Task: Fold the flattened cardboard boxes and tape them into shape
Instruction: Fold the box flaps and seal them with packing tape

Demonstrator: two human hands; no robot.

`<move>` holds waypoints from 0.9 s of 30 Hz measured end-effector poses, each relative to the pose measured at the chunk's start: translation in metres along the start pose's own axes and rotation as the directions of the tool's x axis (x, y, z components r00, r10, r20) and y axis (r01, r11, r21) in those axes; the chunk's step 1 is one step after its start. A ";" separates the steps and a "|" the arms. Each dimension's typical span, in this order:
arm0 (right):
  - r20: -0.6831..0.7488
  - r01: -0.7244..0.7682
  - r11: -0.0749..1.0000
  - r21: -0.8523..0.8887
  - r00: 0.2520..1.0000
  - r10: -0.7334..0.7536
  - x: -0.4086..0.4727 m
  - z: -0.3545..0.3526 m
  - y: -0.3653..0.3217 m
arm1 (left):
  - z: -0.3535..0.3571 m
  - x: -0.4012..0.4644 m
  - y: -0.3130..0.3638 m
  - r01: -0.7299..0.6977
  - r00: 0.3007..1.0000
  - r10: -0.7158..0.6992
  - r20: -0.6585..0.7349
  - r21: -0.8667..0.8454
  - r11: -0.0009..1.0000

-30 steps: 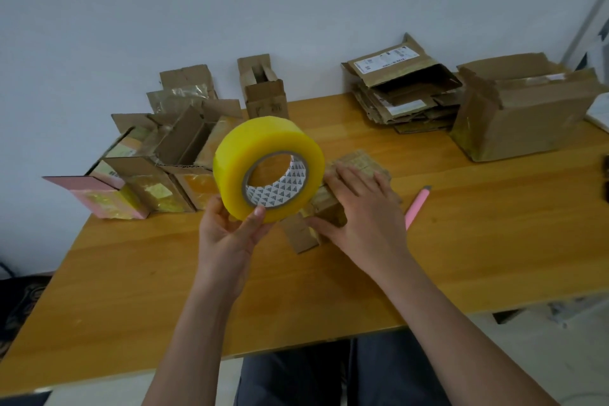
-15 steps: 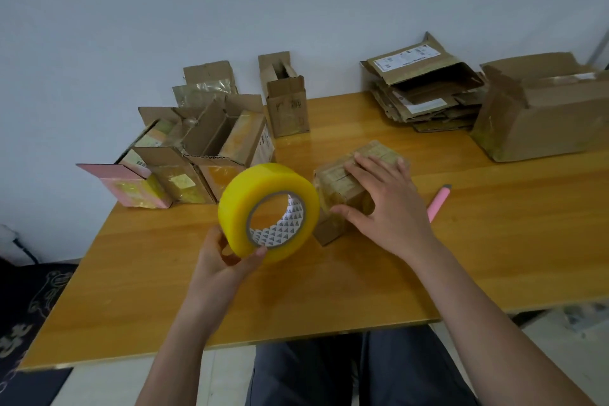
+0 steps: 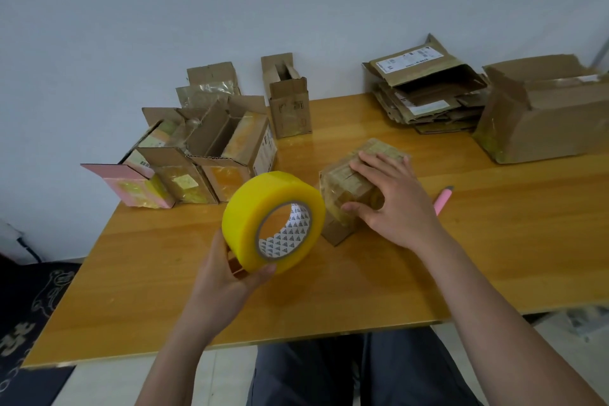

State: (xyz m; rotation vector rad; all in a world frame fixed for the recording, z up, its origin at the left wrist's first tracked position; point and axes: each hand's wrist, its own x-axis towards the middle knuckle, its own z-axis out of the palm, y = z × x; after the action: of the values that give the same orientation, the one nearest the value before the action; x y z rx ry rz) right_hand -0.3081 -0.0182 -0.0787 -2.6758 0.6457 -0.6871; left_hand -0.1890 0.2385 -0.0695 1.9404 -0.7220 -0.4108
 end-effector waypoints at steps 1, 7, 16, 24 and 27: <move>-0.005 -0.003 1.000 0.020 1.000 0.003 0.001 -0.001 0.001 | -0.001 0.000 0.002 -0.008 1.000 0.008 0.009 0.016 1.000; -0.007 -0.009 0.998 0.061 1.000 0.009 0.002 0.000 0.003 | -0.001 -0.002 0.006 -0.021 0.999 0.018 0.030 0.133 0.991; 0.013 -0.035 0.989 0.144 0.999 0.033 0.009 -0.005 0.022 | -0.015 -0.007 -0.003 0.055 0.994 -0.077 0.078 0.257 0.965; -0.013 -0.019 0.981 0.195 1.000 0.022 0.010 -0.002 0.025 | -0.027 0.006 0.082 0.076 0.984 -0.149 0.092 0.540 0.838; -0.035 -0.016 0.971 0.238 0.999 0.025 0.009 0.000 0.026 | -0.007 0.033 0.112 -0.139 0.987 0.080 0.139 0.497 0.857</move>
State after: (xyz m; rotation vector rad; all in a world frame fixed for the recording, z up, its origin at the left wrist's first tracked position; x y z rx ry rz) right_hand -0.3105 -0.0446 -0.0854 -2.4387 0.5606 -0.7594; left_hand -0.1945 0.1848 0.0343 2.3639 -1.0961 -0.2780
